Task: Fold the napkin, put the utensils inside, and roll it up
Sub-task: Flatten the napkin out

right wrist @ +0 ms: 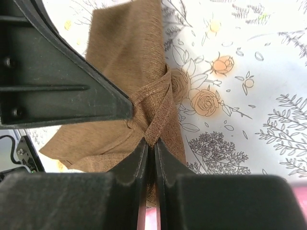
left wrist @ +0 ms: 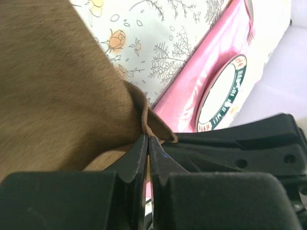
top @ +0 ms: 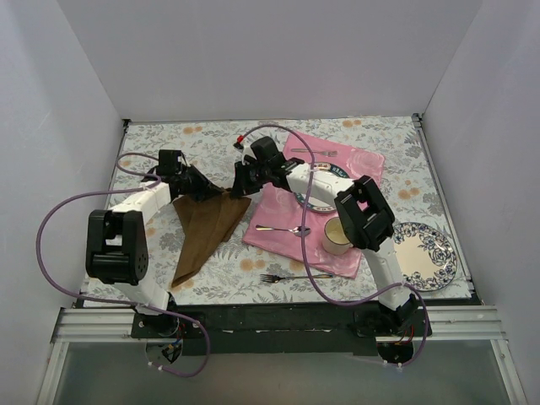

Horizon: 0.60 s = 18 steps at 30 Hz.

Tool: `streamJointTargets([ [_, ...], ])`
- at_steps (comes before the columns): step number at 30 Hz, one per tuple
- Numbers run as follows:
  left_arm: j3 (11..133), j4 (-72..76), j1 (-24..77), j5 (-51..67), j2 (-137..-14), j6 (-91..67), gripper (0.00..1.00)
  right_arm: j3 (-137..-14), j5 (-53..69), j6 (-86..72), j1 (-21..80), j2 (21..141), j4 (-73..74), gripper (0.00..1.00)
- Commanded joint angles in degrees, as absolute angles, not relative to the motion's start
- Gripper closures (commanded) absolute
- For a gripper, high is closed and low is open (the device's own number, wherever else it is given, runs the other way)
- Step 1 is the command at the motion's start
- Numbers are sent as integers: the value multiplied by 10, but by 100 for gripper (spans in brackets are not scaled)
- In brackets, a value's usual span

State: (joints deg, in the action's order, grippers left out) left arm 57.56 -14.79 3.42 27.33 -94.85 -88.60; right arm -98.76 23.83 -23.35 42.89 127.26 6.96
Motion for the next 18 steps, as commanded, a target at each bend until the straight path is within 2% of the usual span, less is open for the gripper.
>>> streamJointTargets([
  [1, 616, -212, 11, 158, -862, -874, 100, -1003, 190, -197, 415, 1226, 101, 89],
  [2, 635, -221, 9, 117, -857, -873, 100, -1008, 189, -196, 413, 1226, 105, 93],
  [6, 700, -278, -20, 29, -838, -860, 100, -1042, 193, -173, 403, 1228, 138, 94],
  [8, 729, -289, -37, 7, -824, -853, 100, -1048, 199, -171, 395, 1220, 138, 99],
  [10, 745, -307, -52, -46, -814, -852, 100, -1051, 200, -173, 388, 1212, 134, 99],
  [18, 853, -373, -112, -125, -808, -824, 100, -1138, 255, -213, 357, 1222, 89, 99],
])
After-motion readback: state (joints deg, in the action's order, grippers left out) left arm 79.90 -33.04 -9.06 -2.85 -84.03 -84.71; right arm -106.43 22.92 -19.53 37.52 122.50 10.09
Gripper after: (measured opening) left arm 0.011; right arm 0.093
